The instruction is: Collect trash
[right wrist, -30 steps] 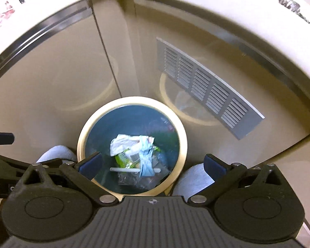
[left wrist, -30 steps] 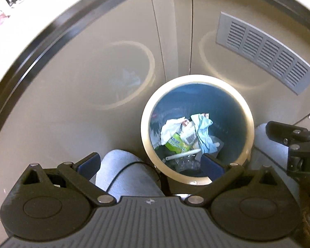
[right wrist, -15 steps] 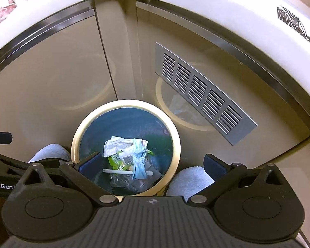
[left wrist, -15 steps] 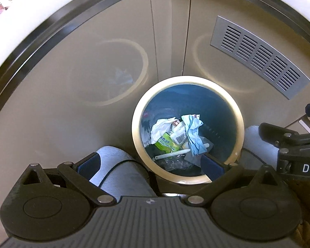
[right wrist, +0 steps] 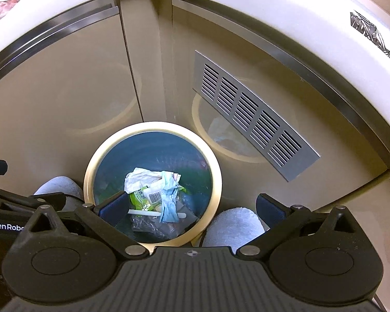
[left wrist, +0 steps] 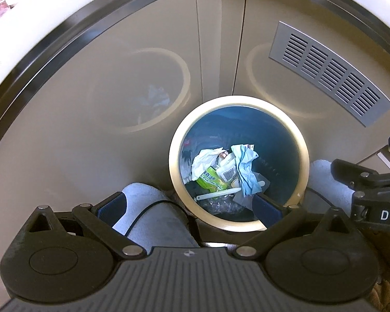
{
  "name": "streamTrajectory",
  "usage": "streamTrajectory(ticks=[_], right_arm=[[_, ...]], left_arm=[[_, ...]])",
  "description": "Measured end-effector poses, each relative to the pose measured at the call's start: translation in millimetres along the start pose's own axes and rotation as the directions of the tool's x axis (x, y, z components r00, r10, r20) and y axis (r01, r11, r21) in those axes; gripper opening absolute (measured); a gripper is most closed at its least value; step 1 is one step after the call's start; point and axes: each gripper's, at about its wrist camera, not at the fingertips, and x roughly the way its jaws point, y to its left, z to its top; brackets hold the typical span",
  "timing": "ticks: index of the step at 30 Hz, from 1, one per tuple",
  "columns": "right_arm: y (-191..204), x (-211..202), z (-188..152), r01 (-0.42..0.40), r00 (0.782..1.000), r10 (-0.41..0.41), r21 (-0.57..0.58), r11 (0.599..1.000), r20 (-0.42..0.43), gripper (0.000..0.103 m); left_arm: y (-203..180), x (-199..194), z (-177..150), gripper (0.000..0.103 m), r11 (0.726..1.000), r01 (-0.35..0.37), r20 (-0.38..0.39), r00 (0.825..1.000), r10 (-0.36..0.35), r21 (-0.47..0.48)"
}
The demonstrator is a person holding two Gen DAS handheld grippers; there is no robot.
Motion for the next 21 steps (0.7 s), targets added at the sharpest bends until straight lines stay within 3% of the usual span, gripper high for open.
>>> streamTrajectory(ticks=[21], right_arm=[[0.2, -1.3, 0.7, -0.006, 1.000, 0.006, -0.005, 1.000, 0.007, 0.103]], left_arm=[[0.9, -0.6, 1.9, 0.103, 1.000, -0.017, 0.001, 1.000, 0.017, -0.010]])
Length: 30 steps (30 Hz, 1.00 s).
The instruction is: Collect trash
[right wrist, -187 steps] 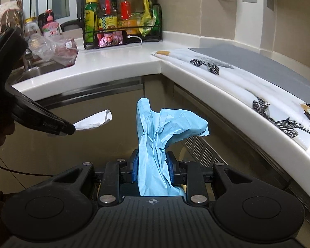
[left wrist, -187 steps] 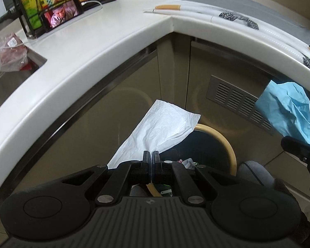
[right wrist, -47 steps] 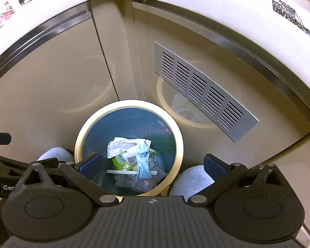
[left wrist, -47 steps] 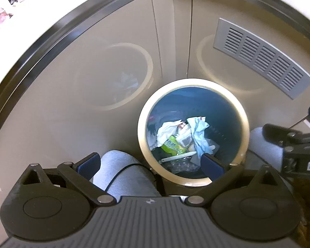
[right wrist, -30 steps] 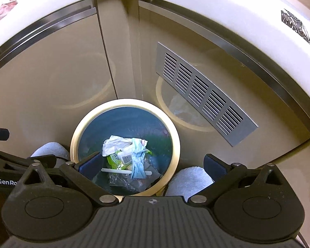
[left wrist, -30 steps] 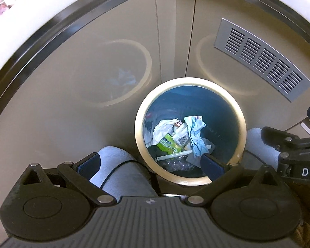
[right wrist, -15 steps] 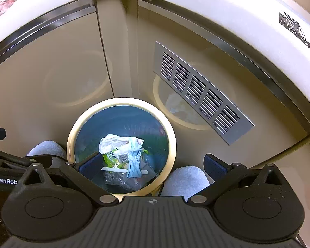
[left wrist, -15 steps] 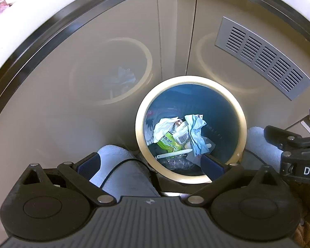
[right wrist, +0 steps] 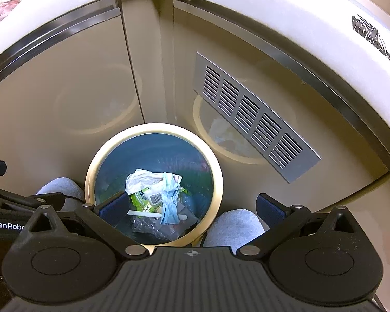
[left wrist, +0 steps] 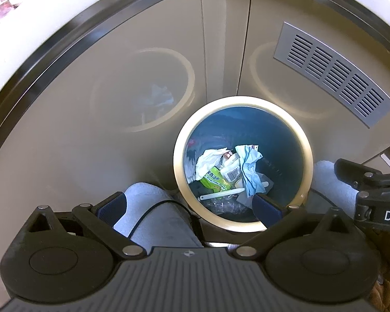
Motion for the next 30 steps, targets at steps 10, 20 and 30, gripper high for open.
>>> streamTrajectory(ticks=[10, 20, 30], right_arm=[[-0.2, -1.0, -0.5, 0.000, 1.000, 0.000, 0.004, 1.000, 0.001, 0.103], [1.3, 0.9, 0.2, -0.002, 1.000, 0.002, 0.003, 1.000, 0.000, 0.103], [0.1, -3.1, -1.7, 0.015, 1.000, -0.015, 0.000, 1.000, 0.022, 0.103]], left_arm=[[-0.4, -0.7, -0.4, 0.103, 1.000, 0.002, -0.001, 1.000, -0.002, 0.002], [-2.1, -0.5, 0.2, 0.103, 1.000, -0.001, 0.004, 1.000, 0.001, 0.002], [-6.1, -6.3, -1.1, 0.103, 1.000, -0.004, 0.039, 0.999, 0.003, 0.019]])
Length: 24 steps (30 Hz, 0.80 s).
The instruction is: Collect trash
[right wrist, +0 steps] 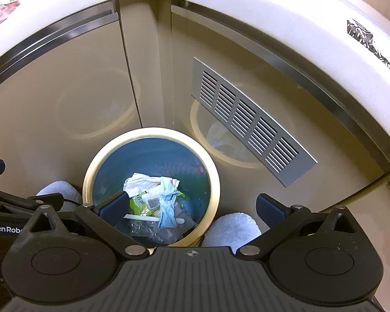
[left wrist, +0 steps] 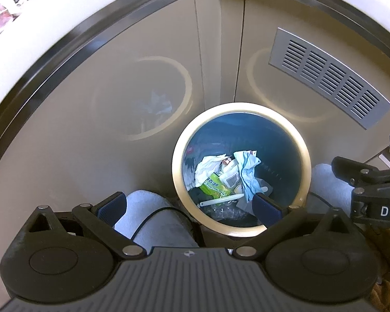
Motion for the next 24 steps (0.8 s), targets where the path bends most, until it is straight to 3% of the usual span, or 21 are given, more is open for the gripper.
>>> streamTrajectory(ticks=[24], right_arm=[[1, 14, 4, -0.002, 0.999, 0.002, -0.012, 1.000, -0.046, 0.103]], left_arm=[[-5, 15, 3, 0.103, 1.000, 0.015, -0.037, 0.999, -0.014, 0.009]])
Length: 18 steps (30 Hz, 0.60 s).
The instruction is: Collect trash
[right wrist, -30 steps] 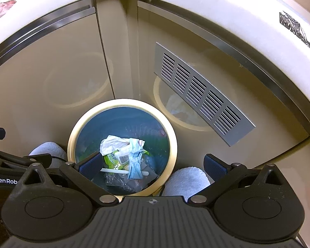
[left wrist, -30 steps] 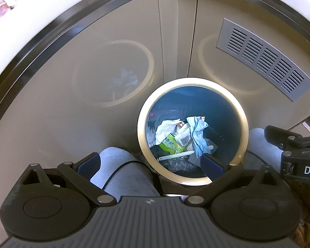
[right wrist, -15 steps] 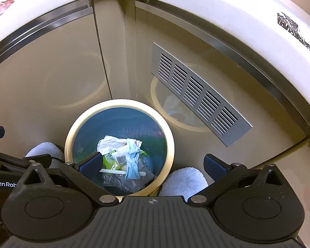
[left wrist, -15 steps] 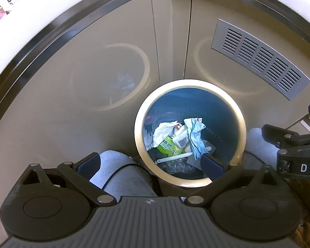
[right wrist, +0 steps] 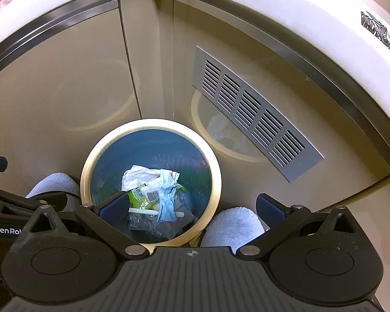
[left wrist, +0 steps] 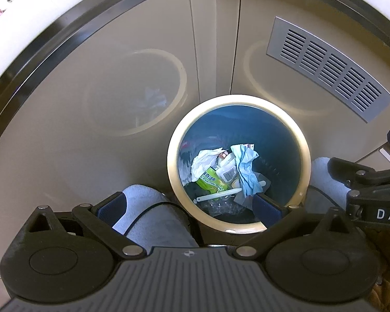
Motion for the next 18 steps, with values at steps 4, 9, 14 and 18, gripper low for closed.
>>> streamTrajectory(ticks=[4, 9, 14, 18], right_arm=[[-0.2, 0.0, 0.4, -0.001, 1.000, 0.001, 0.002, 1.000, 0.002, 0.103], [-0.4, 0.3, -0.2, -0.003, 1.000, 0.003, 0.003, 1.000, 0.000, 0.103], [0.2, 0.9, 0.5, -0.003, 1.000, 0.003, 0.003, 1.000, -0.003, 0.103], [-0.1, 1.5, 1.0, -0.002, 1.000, 0.002, 0.006, 1.000, -0.004, 0.103]], left_arm=[[0.1, 0.6, -0.2, 0.103, 1.000, -0.003, -0.002, 1.000, 0.003, -0.003], [-0.7, 3.5, 1.0, 0.103, 1.000, -0.007, -0.010, 1.000, 0.007, 0.000], [-0.7, 4.5, 1.0, 0.103, 1.000, -0.007, -0.013, 1.000, 0.007, 0.004], [-1.7, 5.0, 0.7, 0.103, 1.000, -0.007, -0.014, 1.000, 0.007, 0.009]])
